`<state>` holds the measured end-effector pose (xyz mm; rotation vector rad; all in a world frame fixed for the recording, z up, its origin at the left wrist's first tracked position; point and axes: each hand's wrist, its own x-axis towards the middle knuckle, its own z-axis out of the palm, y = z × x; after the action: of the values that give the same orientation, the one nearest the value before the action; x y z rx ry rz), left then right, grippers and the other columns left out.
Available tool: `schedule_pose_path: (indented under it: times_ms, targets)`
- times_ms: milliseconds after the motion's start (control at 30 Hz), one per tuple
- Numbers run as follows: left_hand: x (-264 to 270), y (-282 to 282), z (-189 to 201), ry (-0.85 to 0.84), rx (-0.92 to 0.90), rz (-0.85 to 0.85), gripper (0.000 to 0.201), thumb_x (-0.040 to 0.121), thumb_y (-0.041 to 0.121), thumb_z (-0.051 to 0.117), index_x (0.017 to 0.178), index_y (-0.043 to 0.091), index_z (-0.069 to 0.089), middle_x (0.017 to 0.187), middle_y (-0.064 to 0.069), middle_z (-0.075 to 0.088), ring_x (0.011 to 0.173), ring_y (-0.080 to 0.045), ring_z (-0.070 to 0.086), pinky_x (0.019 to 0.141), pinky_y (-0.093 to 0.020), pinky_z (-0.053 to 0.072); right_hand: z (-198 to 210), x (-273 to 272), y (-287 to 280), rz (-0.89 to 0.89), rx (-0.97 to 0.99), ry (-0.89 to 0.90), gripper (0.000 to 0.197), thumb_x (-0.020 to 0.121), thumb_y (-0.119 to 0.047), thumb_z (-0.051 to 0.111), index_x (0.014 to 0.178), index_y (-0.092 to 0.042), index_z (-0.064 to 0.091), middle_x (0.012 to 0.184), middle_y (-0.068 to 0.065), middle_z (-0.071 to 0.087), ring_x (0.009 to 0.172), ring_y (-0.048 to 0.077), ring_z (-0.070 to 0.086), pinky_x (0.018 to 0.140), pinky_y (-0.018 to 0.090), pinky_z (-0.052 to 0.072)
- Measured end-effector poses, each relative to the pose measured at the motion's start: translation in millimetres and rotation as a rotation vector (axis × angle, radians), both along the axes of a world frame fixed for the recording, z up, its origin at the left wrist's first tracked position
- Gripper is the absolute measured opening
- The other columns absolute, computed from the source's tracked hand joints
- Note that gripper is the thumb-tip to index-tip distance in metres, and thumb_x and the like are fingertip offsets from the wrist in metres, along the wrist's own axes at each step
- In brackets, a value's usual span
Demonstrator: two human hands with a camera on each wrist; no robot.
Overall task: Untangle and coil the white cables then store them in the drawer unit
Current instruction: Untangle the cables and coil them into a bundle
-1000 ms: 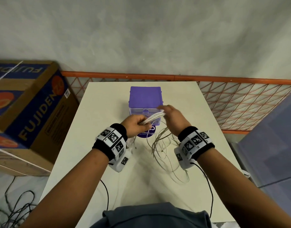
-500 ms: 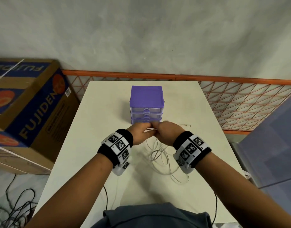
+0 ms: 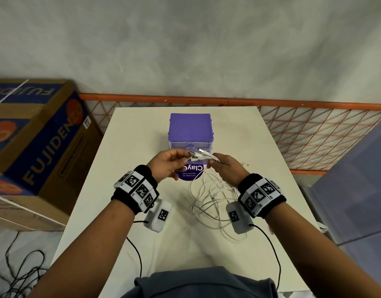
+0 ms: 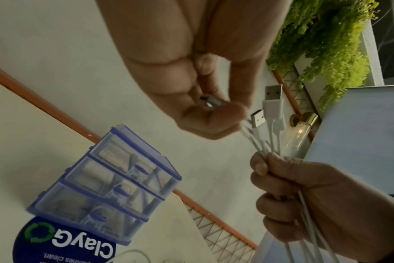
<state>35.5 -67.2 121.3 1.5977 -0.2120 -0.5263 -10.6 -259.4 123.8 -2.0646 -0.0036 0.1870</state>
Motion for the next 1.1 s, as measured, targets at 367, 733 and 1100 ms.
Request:
schedule_pose_path:
  times_ms: [367,733,1100]
  targets:
    - [-2,-18,11,-0.127,0.005,0.138,0.013,0.093,0.002,0.047,0.092,0.010,0.057,0.077,0.001,0.058,0.049,0.001,0.054,0.042,-0.007,0.038,7,-1,12,-0.008,0.002,0.019,0.014,0.093,-0.010,0.045,0.083,-0.015,0.054,0.060,-0.010,0.043,0.043,-0.002,0.046,0.040,0.009,0.034]
    - [-16,-38,0,0.269,-0.178,0.229,0.020,0.096,0.012,0.042,0.081,0.017,0.054,0.068,0.004,0.065,0.055,-0.009,0.057,0.046,-0.019,0.042,4,0,20,-0.205,0.360,0.127,0.032,0.096,-0.010,0.036,0.066,-0.018,0.044,0.053,-0.002,0.029,0.045,0.011,0.021,0.043,0.019,0.015]
    - [10,-32,9,0.213,-0.284,0.478,0.019,0.095,0.017,0.047,0.078,0.015,0.055,0.058,0.005,0.064,0.052,-0.008,0.059,0.042,-0.016,0.049,9,-5,22,-0.160,0.406,0.031,0.030,0.096,-0.004,0.032,0.078,-0.018,0.051,0.056,0.000,0.031,0.031,-0.001,0.029,0.034,0.008,0.022]
